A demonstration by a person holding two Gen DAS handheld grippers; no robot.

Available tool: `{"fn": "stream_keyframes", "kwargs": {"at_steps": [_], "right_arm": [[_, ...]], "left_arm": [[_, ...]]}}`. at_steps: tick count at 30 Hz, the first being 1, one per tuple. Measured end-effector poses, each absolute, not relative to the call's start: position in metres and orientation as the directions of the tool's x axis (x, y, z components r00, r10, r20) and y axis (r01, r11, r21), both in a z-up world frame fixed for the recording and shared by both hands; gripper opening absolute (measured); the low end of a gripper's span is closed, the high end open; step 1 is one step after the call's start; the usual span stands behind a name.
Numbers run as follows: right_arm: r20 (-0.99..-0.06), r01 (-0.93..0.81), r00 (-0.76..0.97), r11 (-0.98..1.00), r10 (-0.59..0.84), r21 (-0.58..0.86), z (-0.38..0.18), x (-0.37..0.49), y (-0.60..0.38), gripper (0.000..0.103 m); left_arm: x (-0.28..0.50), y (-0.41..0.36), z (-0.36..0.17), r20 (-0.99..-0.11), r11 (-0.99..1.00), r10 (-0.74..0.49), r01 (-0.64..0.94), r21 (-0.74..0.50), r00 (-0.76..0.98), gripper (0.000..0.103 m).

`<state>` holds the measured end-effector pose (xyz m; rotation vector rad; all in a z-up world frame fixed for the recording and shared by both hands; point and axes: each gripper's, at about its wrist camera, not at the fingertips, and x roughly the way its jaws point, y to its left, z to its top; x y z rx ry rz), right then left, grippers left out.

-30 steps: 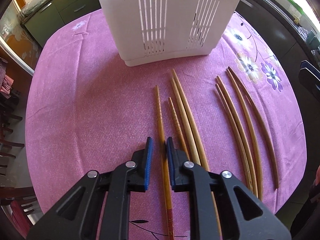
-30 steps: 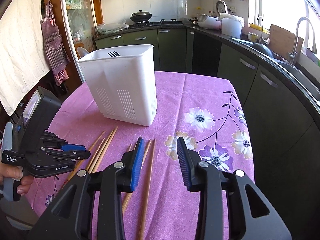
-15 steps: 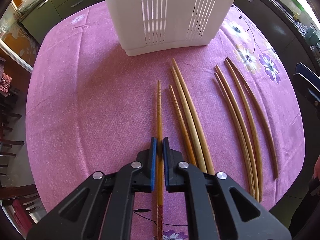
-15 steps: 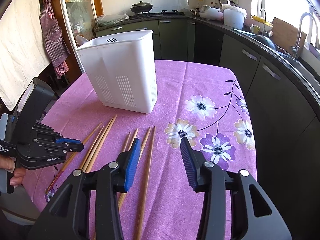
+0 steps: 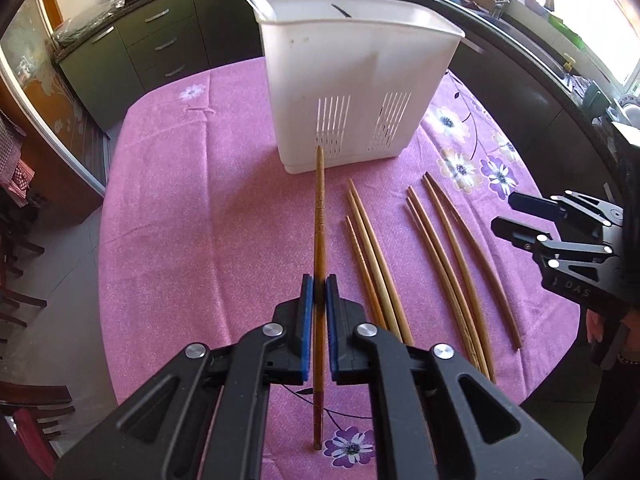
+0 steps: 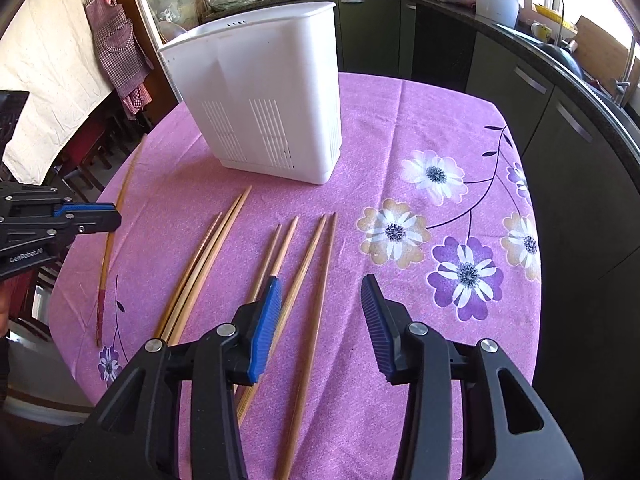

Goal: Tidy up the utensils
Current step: 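Grasp a light wooden chopstick with the right tool while the left tool holds its chopstick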

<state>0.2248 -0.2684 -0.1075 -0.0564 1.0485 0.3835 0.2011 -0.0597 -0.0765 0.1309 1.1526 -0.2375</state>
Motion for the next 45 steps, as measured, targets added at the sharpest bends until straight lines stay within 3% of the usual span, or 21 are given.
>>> {"fn": "stream_keyframes", "kwargs": {"at_steps": [6,12,22,25,27,31,36,45], "right_arm": [[-0.894,-0.351,0.362,0.927,0.265,0.132,-0.12,0.236,-0.262,0.045],[-0.932,-0.357,0.295,0.929,0.212,0.098,-0.136,0.253,-0.254,0.026],[-0.959,-0.377,0.248,0.926,0.139,0.037,-0.152,0.261,-0.236,0.024],[-0.961,-0.374,0.244,0.927,0.132,0.033,-0.152,0.263,-0.231,0.019],[-0.959,-0.385,0.252,0.923,0.129,0.023,-0.152,0.262,-0.226,0.009],[-0.956,-0.375,0.267,0.927,0.117,0.008,-0.151,0.26,-0.223,0.009],[-0.917,-0.359,0.359,0.933,0.173,0.035,-0.12,0.247,-0.231,0.008],[-0.765,-0.37,0.581,0.927,0.278,0.055,-0.031,0.19,-0.254,0.007]], "left_arm": [[0.186,-0.055,-0.057,-0.889,0.964,-0.143,0.264,-0.027,0.434,0.006],[0.173,-0.053,-0.043,-0.864,0.962,-0.143,0.273,-0.007,0.482,0.006],[0.166,-0.05,-0.04,-0.855,0.961,-0.15,0.278,-0.007,0.497,0.006],[0.166,-0.048,-0.041,-0.854,0.961,-0.153,0.278,-0.011,0.498,0.006],[0.165,-0.048,-0.041,-0.852,0.96,-0.155,0.279,-0.012,0.499,0.006],[0.163,-0.046,-0.039,-0.85,0.96,-0.158,0.279,-0.014,0.502,0.006],[0.162,-0.042,-0.038,-0.847,0.962,-0.156,0.274,-0.013,0.508,0.006],[0.157,-0.037,-0.032,-0.839,0.964,-0.153,0.265,-0.011,0.523,0.006]]}}
